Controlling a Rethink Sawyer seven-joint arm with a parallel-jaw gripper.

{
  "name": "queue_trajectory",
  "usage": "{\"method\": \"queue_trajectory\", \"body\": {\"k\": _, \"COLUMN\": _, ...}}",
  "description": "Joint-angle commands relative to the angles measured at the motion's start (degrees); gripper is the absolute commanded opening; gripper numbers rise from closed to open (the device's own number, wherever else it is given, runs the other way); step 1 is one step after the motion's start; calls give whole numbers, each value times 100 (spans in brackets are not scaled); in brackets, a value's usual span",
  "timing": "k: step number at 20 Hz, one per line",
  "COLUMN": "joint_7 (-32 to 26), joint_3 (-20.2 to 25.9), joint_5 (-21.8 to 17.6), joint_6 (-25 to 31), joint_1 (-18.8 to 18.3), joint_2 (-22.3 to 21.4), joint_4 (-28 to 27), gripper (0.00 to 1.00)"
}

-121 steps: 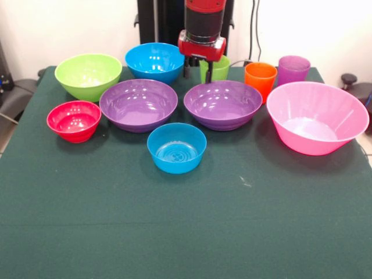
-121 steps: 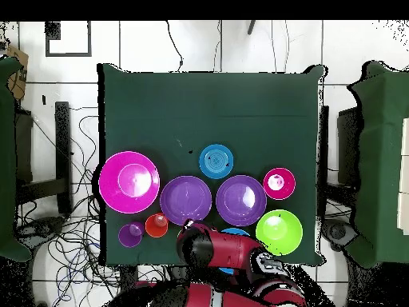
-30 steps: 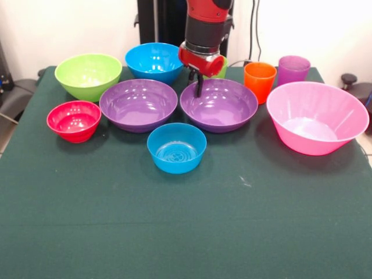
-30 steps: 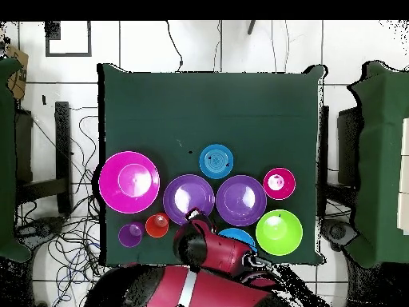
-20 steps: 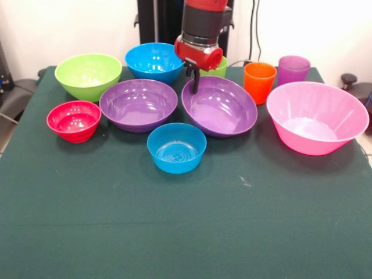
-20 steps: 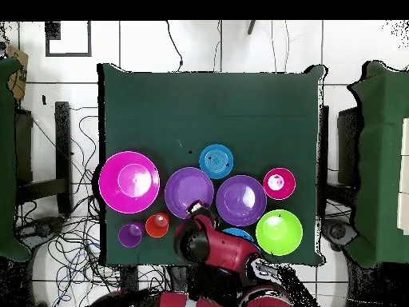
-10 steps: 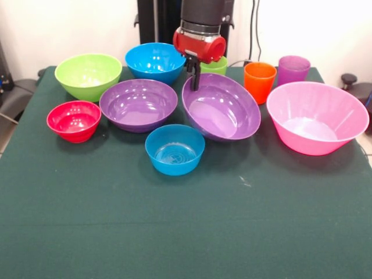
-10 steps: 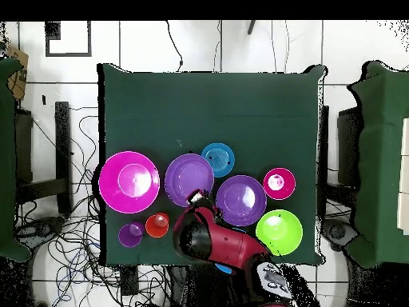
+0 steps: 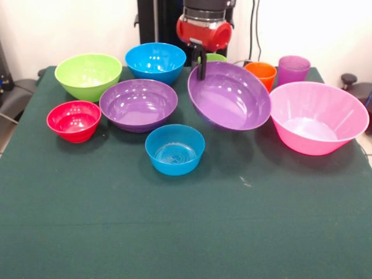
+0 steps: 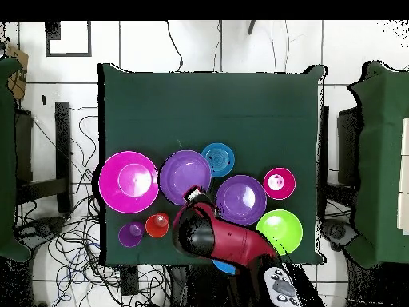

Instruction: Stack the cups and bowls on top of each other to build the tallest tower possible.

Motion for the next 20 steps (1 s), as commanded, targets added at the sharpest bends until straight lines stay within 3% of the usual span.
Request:
{"method": "queue_trajectory", "body": {"k": 1, "joint_7": 134, "joint_3": 579, "joint_5": -41, "joint_6": 1146, "joint_1": -58, "joint_2": -452, "joint_4": -27, "gripper": 0}}
{"method": "queue_trajectory", "body": {"k": 12, "joint_7": -797, "joint_3": 983, "joint_5": -1005, "joint_6": 1136, "joint_1": -1223, "joint_2": 197, "joint_4": -1110, "gripper": 0}}
{"method": "queue_trajectory", "body": {"k": 20, "joint_7": -840, "joint_3": 1362, "joint_5": -1242, "joint_6": 1643, "joint_1": -1550, "joint_2": 287, "joint_4": -1655, "gripper": 0}}
